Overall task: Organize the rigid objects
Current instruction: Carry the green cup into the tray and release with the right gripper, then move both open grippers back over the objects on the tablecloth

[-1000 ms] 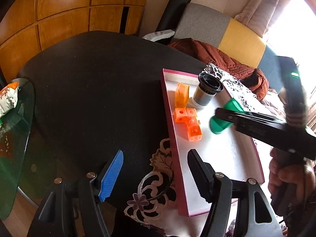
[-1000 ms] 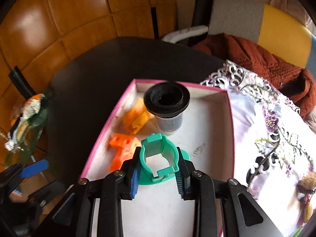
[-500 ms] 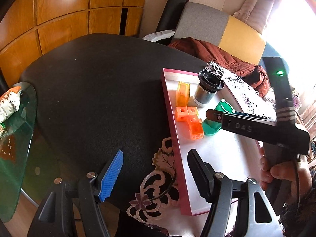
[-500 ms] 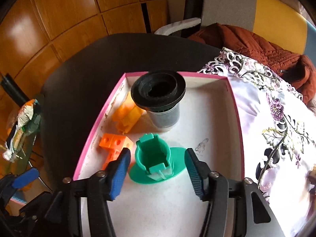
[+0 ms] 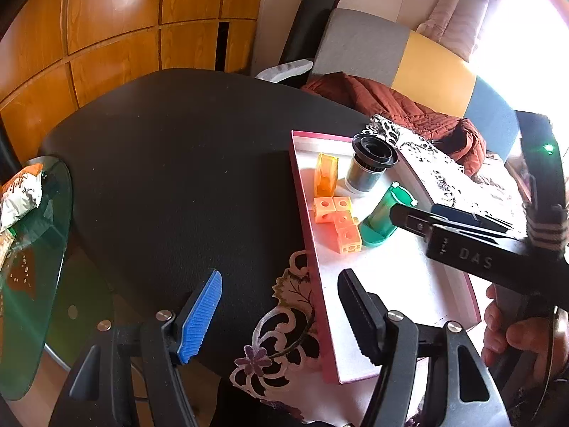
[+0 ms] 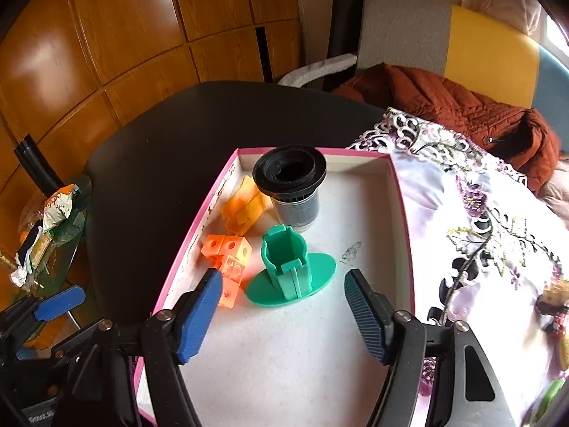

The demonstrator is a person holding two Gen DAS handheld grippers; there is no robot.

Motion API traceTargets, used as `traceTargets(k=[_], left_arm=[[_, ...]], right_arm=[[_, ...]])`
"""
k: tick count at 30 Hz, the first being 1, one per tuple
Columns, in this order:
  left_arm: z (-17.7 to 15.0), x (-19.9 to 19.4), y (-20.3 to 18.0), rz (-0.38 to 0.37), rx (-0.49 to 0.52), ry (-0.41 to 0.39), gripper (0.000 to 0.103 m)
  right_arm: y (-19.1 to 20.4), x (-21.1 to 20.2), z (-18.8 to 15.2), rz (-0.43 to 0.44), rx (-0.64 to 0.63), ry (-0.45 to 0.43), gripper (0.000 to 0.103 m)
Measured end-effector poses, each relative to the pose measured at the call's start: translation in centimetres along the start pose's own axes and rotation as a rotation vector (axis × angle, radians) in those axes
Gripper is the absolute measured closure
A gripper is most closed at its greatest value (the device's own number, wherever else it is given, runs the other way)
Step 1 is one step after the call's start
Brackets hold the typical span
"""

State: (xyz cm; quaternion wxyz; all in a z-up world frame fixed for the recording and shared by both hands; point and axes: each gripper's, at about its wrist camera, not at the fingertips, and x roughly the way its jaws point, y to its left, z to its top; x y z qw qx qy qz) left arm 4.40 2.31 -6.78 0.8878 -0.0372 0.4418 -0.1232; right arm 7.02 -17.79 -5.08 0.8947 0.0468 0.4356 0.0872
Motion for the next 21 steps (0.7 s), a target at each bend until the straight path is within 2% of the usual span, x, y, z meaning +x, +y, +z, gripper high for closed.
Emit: traceTargets(k=[13,21], left_arm=[[-0.2,-0.7,-1.6,-0.005,0.05,-0.008,0.035],[-0.3,-1.0,-2.6,-0.007,0.089,-0.012,0.035]], right_arm=[[-1.0,-4.4,-0.8,-0.014,0.021,-0.095,0.025],[-3.6,-7.1,-1.8,-0.068,0.016,-0.124,0.022]])
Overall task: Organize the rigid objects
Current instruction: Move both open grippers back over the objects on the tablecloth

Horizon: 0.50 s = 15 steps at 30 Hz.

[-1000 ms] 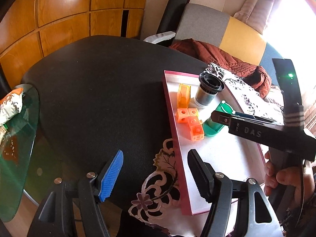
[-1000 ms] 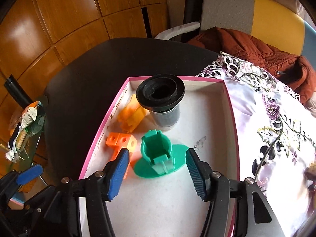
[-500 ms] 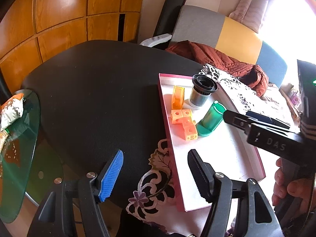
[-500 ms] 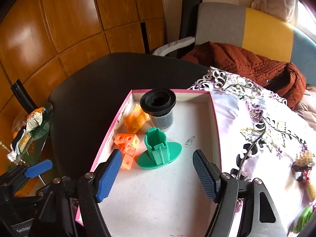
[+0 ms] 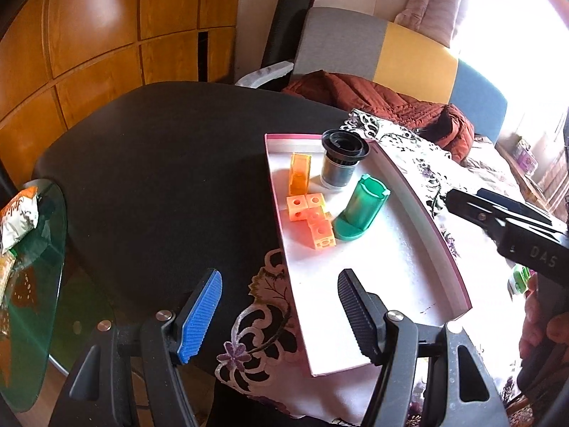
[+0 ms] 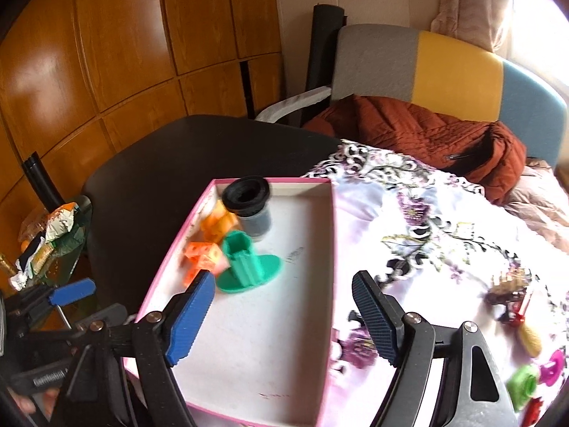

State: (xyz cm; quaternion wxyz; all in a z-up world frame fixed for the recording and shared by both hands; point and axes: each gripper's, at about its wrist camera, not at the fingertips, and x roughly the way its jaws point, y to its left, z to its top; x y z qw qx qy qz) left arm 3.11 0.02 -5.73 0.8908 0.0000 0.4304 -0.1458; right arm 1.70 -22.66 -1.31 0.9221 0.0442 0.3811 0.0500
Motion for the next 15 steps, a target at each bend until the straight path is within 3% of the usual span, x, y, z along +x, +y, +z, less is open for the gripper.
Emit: traceTargets(k=[15], left_arm=[[0.5,0.0,-3.8,-0.051,0.088,0.011,0.035]], right_arm=[[-11.7,-5.1,-1.3,-0.223,0.11,-0.046,0.02]])
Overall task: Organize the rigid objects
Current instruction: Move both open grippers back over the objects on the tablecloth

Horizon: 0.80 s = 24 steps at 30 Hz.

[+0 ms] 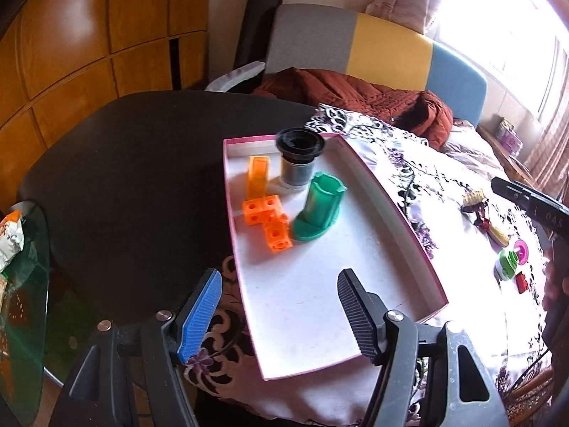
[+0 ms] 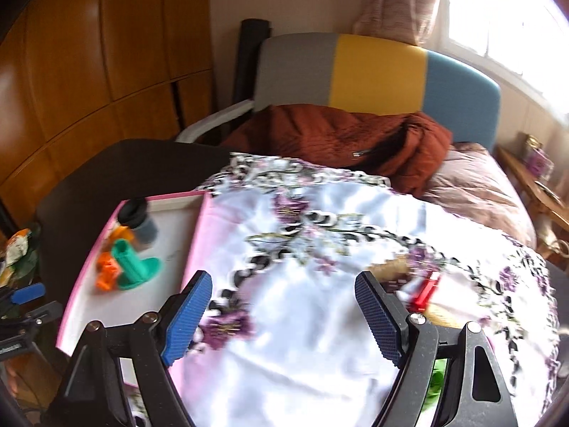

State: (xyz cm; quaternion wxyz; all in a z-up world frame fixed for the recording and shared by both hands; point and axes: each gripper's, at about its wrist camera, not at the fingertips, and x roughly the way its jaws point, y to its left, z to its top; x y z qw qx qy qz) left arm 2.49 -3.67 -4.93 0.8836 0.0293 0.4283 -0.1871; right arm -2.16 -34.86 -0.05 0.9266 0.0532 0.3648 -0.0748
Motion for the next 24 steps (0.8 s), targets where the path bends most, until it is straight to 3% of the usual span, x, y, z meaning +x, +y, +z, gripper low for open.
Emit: traceTargets(k=[10,14,15,18,24], left_arm=[[1.1,0.3,-3.9,-0.046,0.086,0.003,0.035],[1.7,0.7,-6.1,-0.065,0.113,0.011,0.035],[1.8,0.9,-6.6,-0.073,0.121,0.018,0.035],[2.3,1.6,-8.7,-0.114,0.146,0.042,0.035],[3.0,3.1,-13.7,-0.186,0.237,0.067,0.035]], right_arm=[[-12.0,-1.0,-1.0,-0.259,0.164,-0.049,0.018],[-17.2,-1.1,-3.7,-0.37,0.35,-0.058,0.018],[-18.5,-1.0,-4.0,-0.384,0.404,-0.022,0.018],[-21.1,-1.9,-4.4,-0.377,0.534,-0.055,0.015],[-22.8,-2.2,-5.2,-0.364,0.643,-0.038,0.013]])
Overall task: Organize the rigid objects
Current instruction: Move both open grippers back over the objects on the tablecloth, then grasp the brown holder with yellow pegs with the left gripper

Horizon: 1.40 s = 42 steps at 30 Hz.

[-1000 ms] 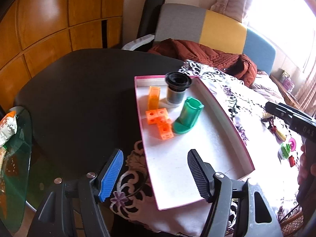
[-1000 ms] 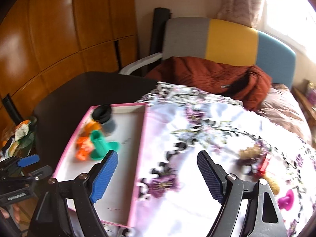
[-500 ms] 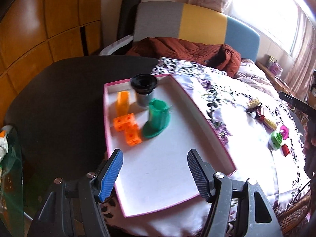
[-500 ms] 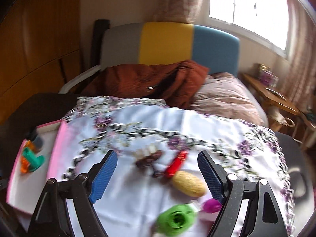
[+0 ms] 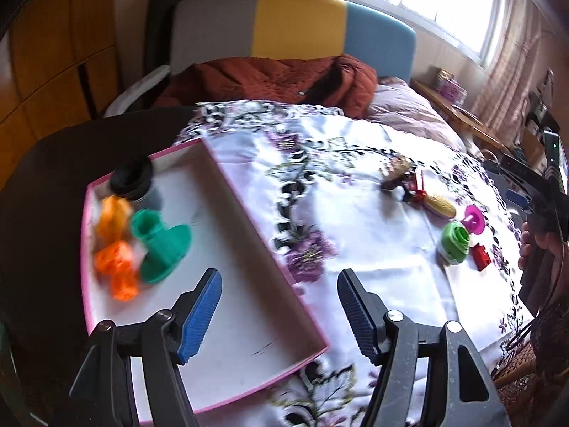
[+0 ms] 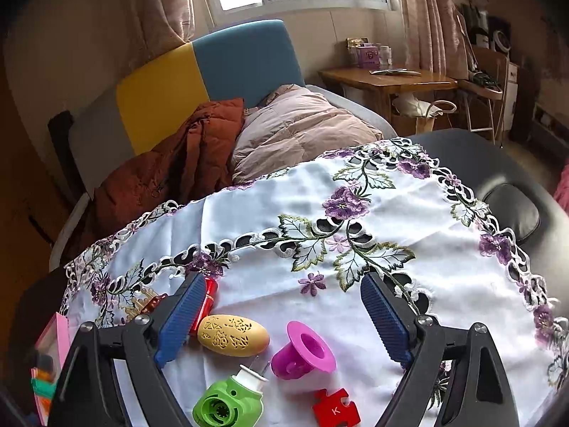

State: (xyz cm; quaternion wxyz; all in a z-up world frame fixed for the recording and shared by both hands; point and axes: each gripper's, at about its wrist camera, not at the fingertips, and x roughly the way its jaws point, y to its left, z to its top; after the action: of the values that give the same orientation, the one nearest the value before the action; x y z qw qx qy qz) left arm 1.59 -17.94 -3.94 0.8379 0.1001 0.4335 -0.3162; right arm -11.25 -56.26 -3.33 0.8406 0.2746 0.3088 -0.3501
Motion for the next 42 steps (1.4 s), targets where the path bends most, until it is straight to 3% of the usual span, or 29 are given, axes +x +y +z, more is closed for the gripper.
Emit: traceTargets(k=[6,10,19,24,28,31,32,33,34,36,42], left_arm=[[2.6,3.0,-4.4,-0.109,0.066,0.04,0.033],[4.4,5.5,-6.7,-0.183,0.055,0.066,0.025],[8.7,11.3,-10.6,-0.305,0.036,0.091,0.021],[10.6,14.4,-11.8,-0.335,-0.01,0.108,0.019],[11.2,16.6,-12.7,-0.327,-0.024,0.131,0.006],[11.4,18.3,-13.2,-0.327,-0.03,0.153,0.004],[11.4,18.9,-13.2,-0.32,-0.038,0.16,0.005],[11.4,19.4,-13.0,-0.329,-0.06,0.173,0.015],[11.2,19.8,-12.8,-0.342,-0.081,0.191,0.044],[11.0,19.6,-12.2,-0.336,-0.086,0.183,0.053],[9.1,17.4,-10.0,-0.343,-0.059,0.174,0.054]], right_arm=[[0.0,0.0,-0.2,0.012,0.007,0.016,0.013],[0.2,0.0,-0.2,0.022,0.004,0.019,0.013],[-0.7,0.7,0.1,0.049,0.06,0.053,0.012],[-0.8,1.0,0.1,0.07,0.077,0.072,0.012],[-0.8,1.1,0.1,0.082,0.08,0.077,0.012],[-0.8,1.1,0.1,0.083,0.081,0.075,0.012],[-0.8,1.2,0.1,0.082,0.083,0.077,0.012],[-0.9,1.2,0.1,0.082,0.085,0.079,0.012],[-0.9,1.3,0.1,0.081,0.088,0.082,0.012],[-1.0,1.4,0.1,0.078,0.089,0.086,0.012],[-0.5,1.6,-0.2,0.076,0.059,0.095,0.012]])
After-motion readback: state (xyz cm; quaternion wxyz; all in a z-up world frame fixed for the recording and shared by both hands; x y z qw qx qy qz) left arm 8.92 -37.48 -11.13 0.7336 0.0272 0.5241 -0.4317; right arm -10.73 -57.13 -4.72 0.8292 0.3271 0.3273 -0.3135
